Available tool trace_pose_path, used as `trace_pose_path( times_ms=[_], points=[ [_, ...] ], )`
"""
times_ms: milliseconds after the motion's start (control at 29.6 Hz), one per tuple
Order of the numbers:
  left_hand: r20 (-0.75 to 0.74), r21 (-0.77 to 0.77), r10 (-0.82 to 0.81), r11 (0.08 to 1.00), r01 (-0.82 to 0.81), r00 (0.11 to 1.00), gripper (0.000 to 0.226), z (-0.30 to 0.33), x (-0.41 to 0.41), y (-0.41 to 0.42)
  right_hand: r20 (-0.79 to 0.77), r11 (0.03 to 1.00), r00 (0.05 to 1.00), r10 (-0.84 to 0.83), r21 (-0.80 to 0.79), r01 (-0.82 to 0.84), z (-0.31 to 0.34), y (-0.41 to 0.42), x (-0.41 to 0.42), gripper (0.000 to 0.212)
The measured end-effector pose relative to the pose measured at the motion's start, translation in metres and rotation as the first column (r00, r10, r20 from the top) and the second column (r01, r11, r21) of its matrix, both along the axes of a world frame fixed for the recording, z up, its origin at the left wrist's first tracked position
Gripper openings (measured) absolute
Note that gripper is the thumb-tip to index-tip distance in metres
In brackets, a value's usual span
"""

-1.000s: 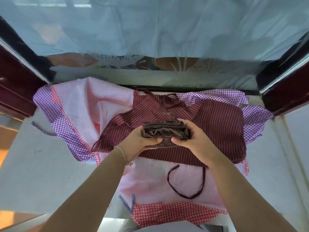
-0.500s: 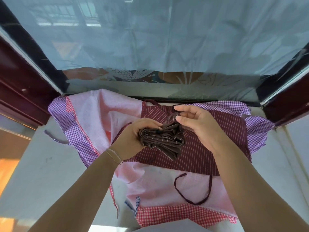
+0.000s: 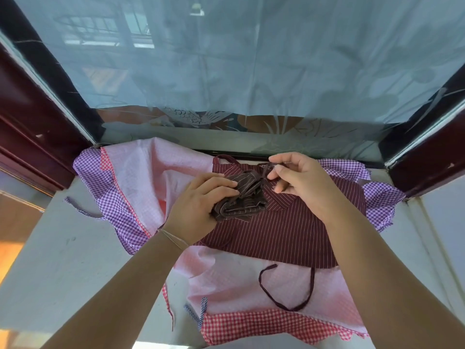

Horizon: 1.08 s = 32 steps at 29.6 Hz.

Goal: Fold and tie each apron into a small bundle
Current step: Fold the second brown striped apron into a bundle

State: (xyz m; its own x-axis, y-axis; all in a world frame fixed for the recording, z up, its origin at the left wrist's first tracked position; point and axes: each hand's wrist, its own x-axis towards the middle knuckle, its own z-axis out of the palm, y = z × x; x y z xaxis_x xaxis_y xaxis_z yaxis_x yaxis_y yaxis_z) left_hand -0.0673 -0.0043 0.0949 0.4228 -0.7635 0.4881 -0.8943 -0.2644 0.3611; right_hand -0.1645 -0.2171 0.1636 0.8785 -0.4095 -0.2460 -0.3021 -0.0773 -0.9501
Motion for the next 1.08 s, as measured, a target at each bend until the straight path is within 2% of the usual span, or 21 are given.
trace_pose_path(
  times_ms=[68,135,236,304,371,439,506,574,642,743,810,878,979,1080],
  points=[
    [0.057,0.038,0.001,0.999,-0.003,0.998,0.04,0.0,-0.001,0.001,0.067,0.983,0.991,-0.12,0.147,0.109,0.003,0.003,0.001,0.022],
    [0.095,0.091,-0.015,0.996,0.007,0.995,0.043,-0.003,-0.002,0.001,0.133,0.92,0.962,-0.238,0.349,0.179,0.009,0.005,0.003,0.02],
    [0.137,0.139,-0.019,0.99,0.0,0.99,0.04,-0.009,-0.007,0.0,0.213,0.825,0.928,-0.307,0.545,0.148,0.021,0.01,0.003,0.021],
    [0.156,0.156,0.045,0.985,-0.07,0.987,0.036,-0.007,-0.014,-0.003,0.219,0.748,0.919,-0.328,0.654,0.111,0.029,0.019,0.003,0.02],
    [0.115,0.147,0.154,0.974,-0.17,0.981,0.035,-0.005,-0.019,-0.01,0.176,0.669,0.921,-0.348,0.734,0.113,0.031,0.034,0.001,0.019],
    [-0.042,0.115,0.289,0.952,-0.282,0.957,0.034,0.004,-0.023,-0.018,0.142,0.613,0.916,-0.376,0.779,0.131,0.024,0.051,-0.003,0.018],
    [-0.266,0.138,0.423,0.906,-0.4,0.866,0.031,0.015,-0.023,-0.025,0.135,0.582,0.898,-0.418,0.799,0.151,0.015,0.06,-0.008,0.018],
    [-0.49,0.131,0.489,0.86,-0.494,0.722,0.027,0.026,-0.022,-0.029,0.119,0.536,0.88,-0.459,0.828,0.167,0.01,0.064,-0.013,0.02],
    [-0.714,0.066,0.433,0.823,-0.564,0.55,0.023,0.035,-0.021,-0.032,0.082,0.477,0.882,-0.464,0.862,0.171,0.005,0.067,-0.017,0.02],
    [-0.927,-0.057,0.207,0.745,-0.664,0.311,0.025,0.041,-0.017,-0.036,0.009,0.387,0.887,-0.461,0.902,0.192,-0.002,0.073,-0.02,0.02],
    [-0.991,-0.115,-0.033,0.712,-0.693,0.13,0.031,0.048,-0.017,-0.037,-0.054,0.346,0.888,-0.457,0.909,0.234,-0.012,0.071,-0.021,0.019],
    [-0.972,-0.185,-0.235,0.741,-0.645,0.009,0.033,0.055,-0.019,-0.036,-0.125,0.348,0.908,-0.4,0.896,0.277,-0.02,0.068,-0.021,0.019],
    [-0.935,-0.279,-0.351,0.815,-0.508,-0.05,0.042,0.063,-0.025,-0.032,-0.151,0.431,0.959,-0.24,0.869,0.244,-0.02,0.06,-0.02,0.017],
    [-0.928,-0.323,-0.37,0.851,-0.414,-0.036,0.047,0.071,-0.026,-0.024,-0.079,0.621,0.995,-0.058,0.778,0.098,-0.011,0.048,-0.018,0.014]
  ],
)
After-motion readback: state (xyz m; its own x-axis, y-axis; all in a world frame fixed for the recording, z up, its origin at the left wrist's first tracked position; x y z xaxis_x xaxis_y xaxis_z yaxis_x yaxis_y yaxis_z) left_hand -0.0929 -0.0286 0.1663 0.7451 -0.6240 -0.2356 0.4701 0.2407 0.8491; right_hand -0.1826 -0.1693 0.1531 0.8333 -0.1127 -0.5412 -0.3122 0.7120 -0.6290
